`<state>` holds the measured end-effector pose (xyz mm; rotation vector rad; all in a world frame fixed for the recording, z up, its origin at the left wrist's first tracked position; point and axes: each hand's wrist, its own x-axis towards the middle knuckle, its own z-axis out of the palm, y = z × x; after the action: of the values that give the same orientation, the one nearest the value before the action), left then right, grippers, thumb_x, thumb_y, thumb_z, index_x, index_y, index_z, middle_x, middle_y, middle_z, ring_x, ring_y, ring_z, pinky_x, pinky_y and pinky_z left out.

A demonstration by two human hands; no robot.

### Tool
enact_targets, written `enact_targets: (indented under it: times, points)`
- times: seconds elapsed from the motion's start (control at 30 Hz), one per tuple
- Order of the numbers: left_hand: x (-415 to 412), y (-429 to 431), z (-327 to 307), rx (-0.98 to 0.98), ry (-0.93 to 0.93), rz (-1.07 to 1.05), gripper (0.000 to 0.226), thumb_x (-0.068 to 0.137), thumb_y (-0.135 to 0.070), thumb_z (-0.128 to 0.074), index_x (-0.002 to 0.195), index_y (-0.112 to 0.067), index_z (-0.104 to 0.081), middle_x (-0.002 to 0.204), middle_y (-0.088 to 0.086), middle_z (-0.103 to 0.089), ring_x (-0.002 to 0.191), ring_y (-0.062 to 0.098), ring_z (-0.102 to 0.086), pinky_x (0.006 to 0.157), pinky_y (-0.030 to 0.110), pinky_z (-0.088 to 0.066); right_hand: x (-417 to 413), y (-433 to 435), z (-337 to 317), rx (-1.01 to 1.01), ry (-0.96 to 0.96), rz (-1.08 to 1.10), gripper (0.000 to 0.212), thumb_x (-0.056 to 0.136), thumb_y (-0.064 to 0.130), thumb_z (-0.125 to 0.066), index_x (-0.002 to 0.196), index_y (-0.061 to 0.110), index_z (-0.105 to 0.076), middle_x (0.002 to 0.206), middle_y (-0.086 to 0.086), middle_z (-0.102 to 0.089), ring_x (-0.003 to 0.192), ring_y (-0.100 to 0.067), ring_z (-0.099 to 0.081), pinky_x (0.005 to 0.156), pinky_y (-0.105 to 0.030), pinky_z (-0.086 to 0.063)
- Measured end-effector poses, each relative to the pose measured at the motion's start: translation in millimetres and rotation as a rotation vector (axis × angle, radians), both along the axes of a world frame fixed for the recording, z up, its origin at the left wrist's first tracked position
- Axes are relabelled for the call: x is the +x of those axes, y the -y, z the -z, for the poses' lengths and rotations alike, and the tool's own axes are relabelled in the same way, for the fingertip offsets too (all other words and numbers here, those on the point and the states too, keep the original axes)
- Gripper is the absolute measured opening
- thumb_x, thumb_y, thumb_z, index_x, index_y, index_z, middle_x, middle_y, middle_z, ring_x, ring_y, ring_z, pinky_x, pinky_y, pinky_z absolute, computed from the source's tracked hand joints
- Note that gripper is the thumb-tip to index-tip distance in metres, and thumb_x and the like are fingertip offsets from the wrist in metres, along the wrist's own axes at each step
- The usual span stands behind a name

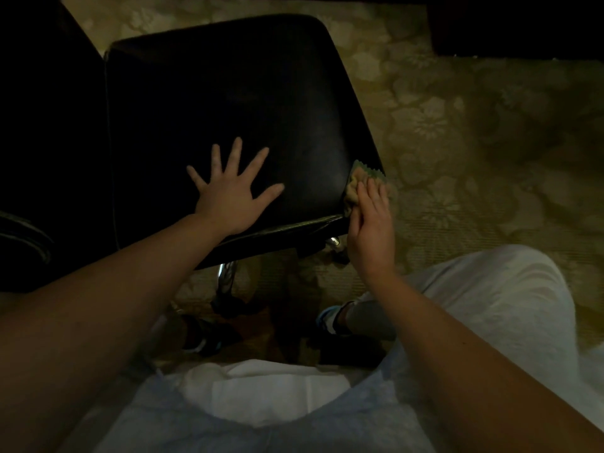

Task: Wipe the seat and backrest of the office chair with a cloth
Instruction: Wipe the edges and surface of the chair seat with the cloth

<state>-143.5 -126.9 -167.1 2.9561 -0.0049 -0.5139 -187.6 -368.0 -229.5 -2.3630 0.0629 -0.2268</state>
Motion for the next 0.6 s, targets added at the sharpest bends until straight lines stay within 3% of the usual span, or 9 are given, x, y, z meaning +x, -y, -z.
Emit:
enact_targets:
  times: [0.1, 0.3, 0.4, 0.5, 0.6]
  points:
    - [-7, -3, 1, 0.029, -0.078, -0.012, 0.082, 0.089, -0.084, -0.021, 0.157, -0.051, 0.010, 0.168, -0.001, 0.024, 0.153, 0.036, 0.024, 0.115, 0.075, 0.009, -2, -7, -2, -0.040, 0.012, 0.000, 0.047, 0.099, 0.012, -0.040, 0.145, 0.002, -0.042, 0.155, -0.013, -0.035, 0.148, -0.031, -0.021, 0.121, -0.044, -0.019]
    - [0, -2, -5, 0.023, -0.181, 0.008, 0.082, 0.091, -0.082, -0.025, 0.157, -0.049, 0.013, 0.167, 0.001, 0.028, 0.152, 0.039, 0.026, 0.114, 0.076, 0.008, -7, -7, -6, -0.151, 0.065, -0.215, 0.051, 0.097, 0.021, -0.040, 0.144, 0.003, -0.044, 0.153, -0.015, -0.038, 0.147, -0.032, -0.025, 0.119, -0.053, -0.023]
    - [0, -10, -8, 0.031, -0.149, 0.002, 0.082, 0.091, -0.082, -0.029, 0.157, -0.051, 0.008, 0.168, -0.001, 0.025, 0.153, 0.036, 0.023, 0.114, 0.076, 0.007, 0, 2, -8, -0.155, 0.011, -0.219, 0.067, 0.089, 0.037, -0.035, 0.147, 0.005, -0.040, 0.155, -0.012, -0.035, 0.148, -0.029, -0.022, 0.121, -0.046, -0.020]
    - [-7, -19, -10, 0.043, -0.093, -0.081, 0.087, 0.089, -0.083, -0.034, 0.158, -0.049, 0.007, 0.168, 0.001, 0.025, 0.154, 0.036, 0.021, 0.115, 0.075, 0.005, 4, 3, -6, -0.101, 0.014, -0.141, 0.059, 0.095, 0.030, -0.031, 0.148, 0.007, -0.040, 0.155, -0.010, -0.037, 0.148, -0.028, -0.023, 0.120, -0.048, -0.022]
    - [-12, -24, -13, 0.051, -0.154, -0.111, 0.088, 0.089, -0.083, -0.034, 0.158, -0.049, 0.009, 0.168, 0.001, 0.025, 0.154, 0.035, 0.021, 0.116, 0.075, 0.002, 4, -3, -6, -0.109, 0.022, -0.142, 0.055, 0.096, 0.022, -0.036, 0.148, 0.006, -0.038, 0.156, -0.011, -0.035, 0.148, -0.029, -0.021, 0.121, -0.049, -0.019]
